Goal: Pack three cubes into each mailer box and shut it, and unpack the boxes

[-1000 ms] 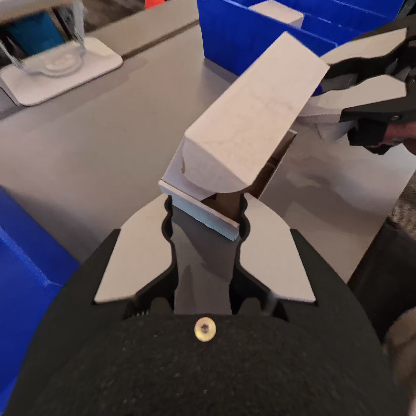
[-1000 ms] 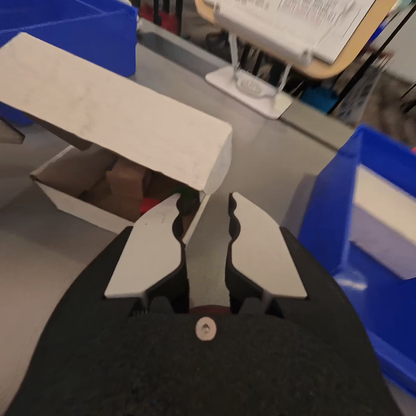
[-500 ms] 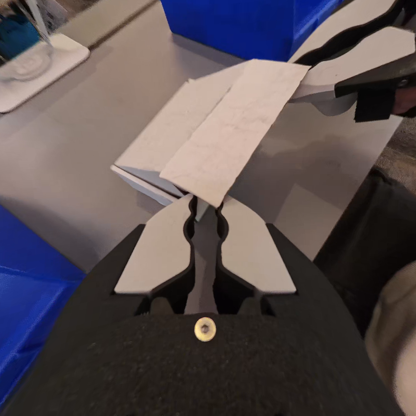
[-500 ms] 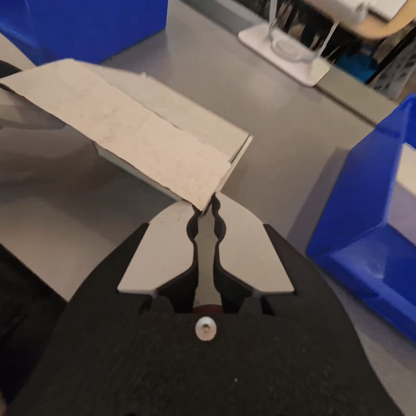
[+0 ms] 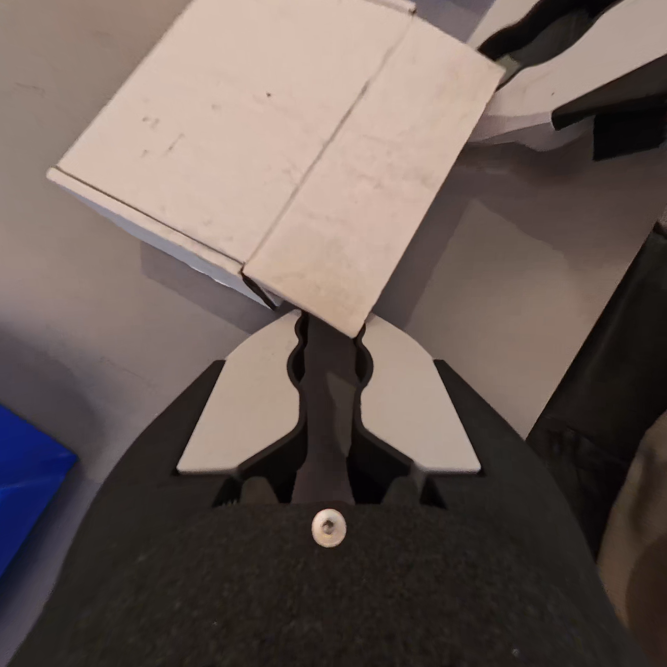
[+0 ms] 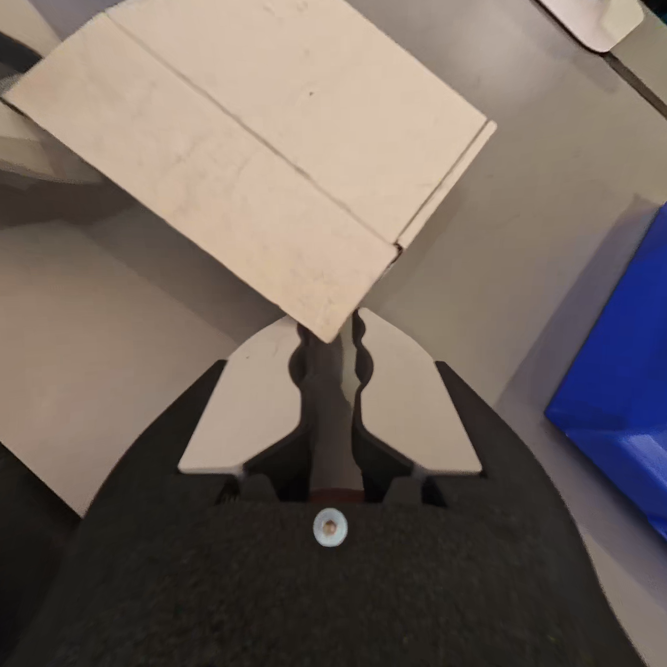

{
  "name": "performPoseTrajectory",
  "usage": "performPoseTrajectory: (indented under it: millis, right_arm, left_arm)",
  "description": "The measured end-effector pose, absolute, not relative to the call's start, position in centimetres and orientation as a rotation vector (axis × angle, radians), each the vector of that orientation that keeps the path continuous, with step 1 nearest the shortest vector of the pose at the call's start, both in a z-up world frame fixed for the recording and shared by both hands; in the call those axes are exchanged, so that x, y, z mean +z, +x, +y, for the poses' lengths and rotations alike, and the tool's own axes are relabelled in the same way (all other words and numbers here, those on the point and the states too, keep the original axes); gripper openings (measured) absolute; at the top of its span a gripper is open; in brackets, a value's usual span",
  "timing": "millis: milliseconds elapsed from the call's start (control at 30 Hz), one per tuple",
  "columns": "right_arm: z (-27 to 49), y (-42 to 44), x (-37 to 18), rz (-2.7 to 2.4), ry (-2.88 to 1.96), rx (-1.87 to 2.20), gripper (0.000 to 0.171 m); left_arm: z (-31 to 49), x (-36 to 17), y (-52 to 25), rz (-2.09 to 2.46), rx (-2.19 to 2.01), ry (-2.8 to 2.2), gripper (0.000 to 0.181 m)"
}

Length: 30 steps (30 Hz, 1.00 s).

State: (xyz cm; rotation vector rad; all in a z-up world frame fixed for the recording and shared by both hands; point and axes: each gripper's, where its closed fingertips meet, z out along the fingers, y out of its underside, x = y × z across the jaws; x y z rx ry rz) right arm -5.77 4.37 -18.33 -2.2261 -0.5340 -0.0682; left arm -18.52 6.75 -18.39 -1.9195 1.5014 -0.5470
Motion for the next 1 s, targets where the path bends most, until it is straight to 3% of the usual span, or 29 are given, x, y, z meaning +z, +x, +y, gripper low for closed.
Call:
performPoseTrajectory:
  millis: [200,300,367,567,700,800,933,1000]
  right_arm:
    - [2.8,-6.9,-17.1,-0.618,-2.177,0.076,0.054]
    - [3.4,-6.6,-15.7,-0.688,-2.078,0.088,0.091]
    - [4.5,-6.1,-16.4,-0.742,-2.078,0.066,0.098]
    - [6.0,-7.6,-18.2,-0.628,-2.272,0.470,0.103]
    - [5.3,-7.0,-14.6,-0.621,-2.175,0.355,0.102]
    - [4.2,-7.0,-11.6,-0.574,-2.078,0.330,0.092]
    - [4.1,-6.9,-12.9,-0.586,-2.105,0.243,0.084]
    - [4.3,-7.1,-12.6,-0.562,-2.086,0.229,0.089]
  left_arm:
    - [6.5,-18.4,-19.3,1.501,-0.586,-1.944,0.029]
    - [7.1,-19.1,-19.3,1.548,-0.601,-1.969,0.053]
    - [7.1,-19.6,-18.9,1.585,-0.635,-1.965,0.068]
    - [6.7,-19.6,-17.2,1.698,-0.656,-1.926,0.072]
    - [5.1,-16.5,-17.0,1.665,-0.767,-1.839,0.061]
    - [4.5,-13.4,-17.3,1.592,-0.838,-1.784,0.059]
    - [5.2,-13.1,-17.2,1.551,-0.857,-1.793,0.054]
    - [5.6,-12.6,-16.8,1.503,-0.893,-1.797,0.057]
